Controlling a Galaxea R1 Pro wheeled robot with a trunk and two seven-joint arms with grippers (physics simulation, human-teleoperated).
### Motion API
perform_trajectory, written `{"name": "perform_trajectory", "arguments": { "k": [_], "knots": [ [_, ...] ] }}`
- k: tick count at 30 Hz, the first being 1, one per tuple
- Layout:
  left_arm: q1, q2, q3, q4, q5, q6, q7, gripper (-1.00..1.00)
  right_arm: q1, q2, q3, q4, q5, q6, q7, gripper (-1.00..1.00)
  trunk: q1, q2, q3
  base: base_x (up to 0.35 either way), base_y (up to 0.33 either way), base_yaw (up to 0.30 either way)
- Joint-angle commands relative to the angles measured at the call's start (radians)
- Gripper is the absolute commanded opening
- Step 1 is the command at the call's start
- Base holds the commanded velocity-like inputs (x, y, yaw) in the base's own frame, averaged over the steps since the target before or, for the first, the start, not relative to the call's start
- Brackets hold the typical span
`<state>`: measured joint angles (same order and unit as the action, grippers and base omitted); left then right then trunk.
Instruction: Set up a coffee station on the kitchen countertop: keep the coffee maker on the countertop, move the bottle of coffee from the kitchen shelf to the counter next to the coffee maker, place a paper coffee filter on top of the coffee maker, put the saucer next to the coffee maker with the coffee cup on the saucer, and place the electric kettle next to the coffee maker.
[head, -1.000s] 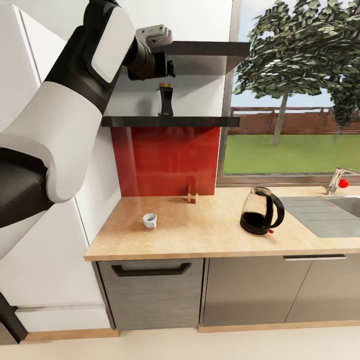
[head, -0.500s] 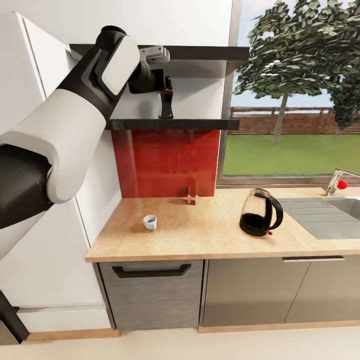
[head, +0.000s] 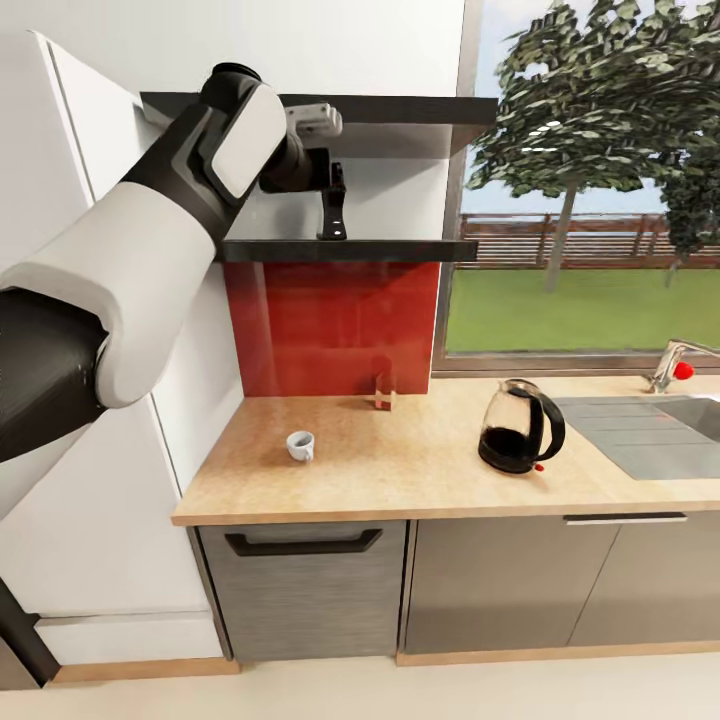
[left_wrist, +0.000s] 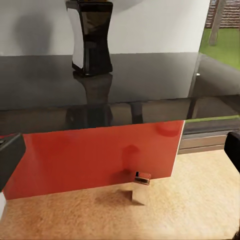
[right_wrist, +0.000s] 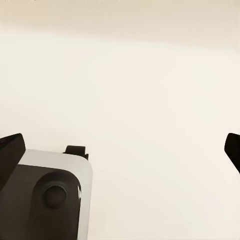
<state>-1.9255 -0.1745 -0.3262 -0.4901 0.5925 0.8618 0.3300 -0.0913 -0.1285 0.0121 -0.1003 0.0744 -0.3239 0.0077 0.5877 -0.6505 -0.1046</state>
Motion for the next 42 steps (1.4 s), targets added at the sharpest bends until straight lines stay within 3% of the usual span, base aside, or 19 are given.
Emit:
{"name": "perform_trajectory", "arguments": {
  "k": [1,5,10,26,34,42],
  "knots": [
    [-0.001,0.0,-0.013,0.0,0.007,0.002,0.008,1.0,-0.001,0.0,0.0,0.001,0.007,-0.003,0.0,1.0,0.0,-0.001,-0.002,0.04,-0.058,0.0],
    [-0.001,0.0,-0.042,0.0,0.008,0.002,0.01,1.0,-0.001,0.0,0.0,0.001,0.007,-0.003,0.0,1.0,0.0,-0.001,-0.002,0.104,-0.129,0.0],
    [-0.001,0.0,-0.054,0.002,0.007,0.002,0.011,1.0,-0.001,0.0,0.0,0.0,0.007,-0.003,0.0,1.0,0.0,-0.001,-0.002,0.061,-0.07,0.0],
    [-0.001,0.0,-0.056,0.004,0.007,0.002,0.012,1.0,0.0,-0.002,0.0,0.004,0.009,-0.003,0.001,1.0,0.0,-0.001,-0.002,0.115,-0.048,0.0],
    [-0.001,0.0,-0.055,0.005,0.008,0.002,0.013,1.0,0.0,-0.002,0.0,0.006,0.06,-0.001,0.002,1.0,0.0,-0.001,-0.002,0.156,0.023,0.0],
    [0.0,0.0,-0.055,0.005,0.008,0.002,0.013,1.0,0.001,-0.002,0.0,0.006,0.066,-0.002,0.002,1.0,0.0,-0.001,-0.002,0.072,0.003,0.0]
  ]
}}
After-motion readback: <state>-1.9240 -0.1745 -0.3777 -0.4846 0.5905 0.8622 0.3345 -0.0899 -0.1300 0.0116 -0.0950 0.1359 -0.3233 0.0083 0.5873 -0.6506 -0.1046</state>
